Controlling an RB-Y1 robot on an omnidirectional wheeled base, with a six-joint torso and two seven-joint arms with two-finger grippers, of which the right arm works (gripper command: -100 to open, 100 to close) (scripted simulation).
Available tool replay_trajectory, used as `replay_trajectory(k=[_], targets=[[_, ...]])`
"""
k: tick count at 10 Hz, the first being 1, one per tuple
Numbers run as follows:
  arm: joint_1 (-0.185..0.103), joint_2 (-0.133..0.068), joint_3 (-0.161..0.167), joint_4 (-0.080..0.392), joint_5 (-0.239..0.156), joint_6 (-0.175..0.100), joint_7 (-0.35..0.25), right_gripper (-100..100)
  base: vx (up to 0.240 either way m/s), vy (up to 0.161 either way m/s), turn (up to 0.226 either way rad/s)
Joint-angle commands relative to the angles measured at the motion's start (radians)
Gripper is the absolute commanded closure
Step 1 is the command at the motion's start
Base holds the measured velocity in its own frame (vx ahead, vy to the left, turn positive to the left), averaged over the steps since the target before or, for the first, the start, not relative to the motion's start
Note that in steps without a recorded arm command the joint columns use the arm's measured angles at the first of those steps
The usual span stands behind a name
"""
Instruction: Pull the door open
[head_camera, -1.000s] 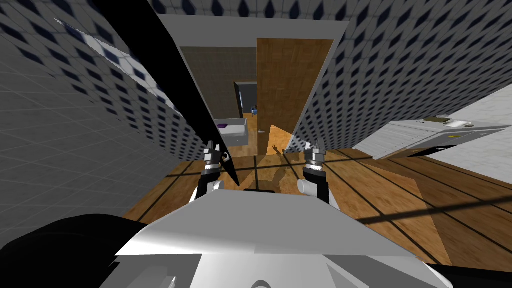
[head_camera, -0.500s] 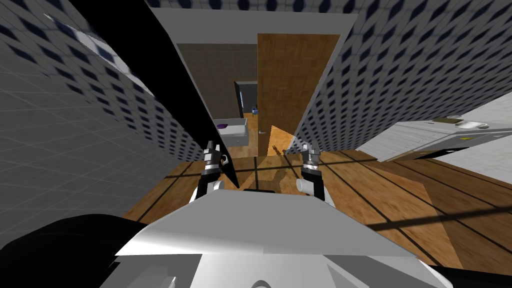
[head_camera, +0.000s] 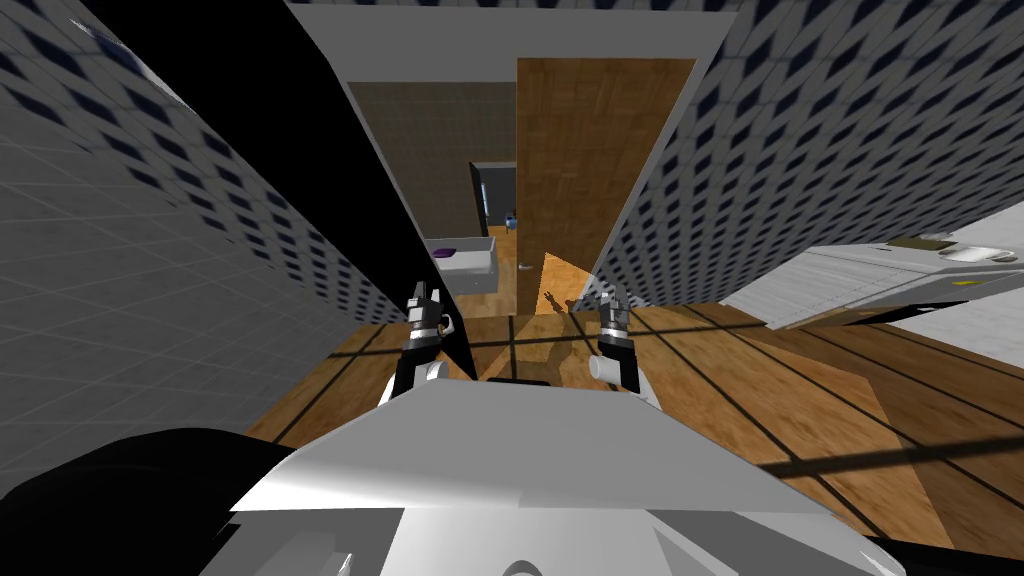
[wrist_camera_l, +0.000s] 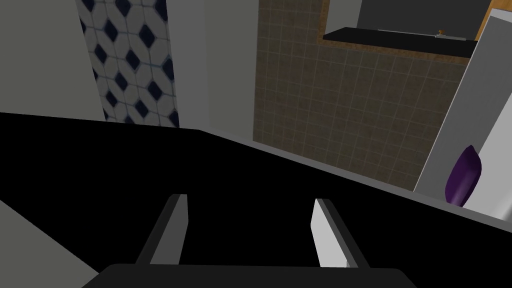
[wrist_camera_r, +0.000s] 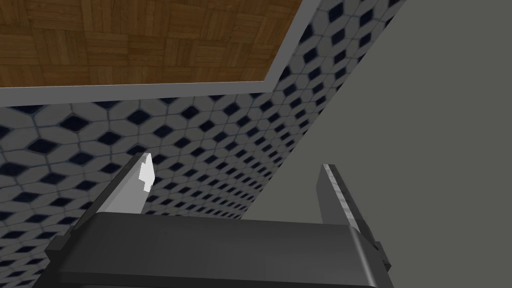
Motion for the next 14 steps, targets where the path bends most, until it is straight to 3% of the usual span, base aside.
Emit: replay_trajectory(k=[1,5,9,14], targets=[[-0.013,-0.007,-0.007,0.041,-0.002,-0.009,0.000,-100,0.107,-0.006,0.030],[-0.064,-0.014,-0.023,0.160,-0.003,-0.033,0.007,-100,0.096,-0.009,0.036],[-0.089,-0.017,-0.031,0.225,-0.004,-0.045,0.011,-100,0.062,-0.006,0.021],[-0.155,-0.019,-0.051,0.383,-0.006,-0.077,0.020,-100,0.086,-0.006,0.044]])
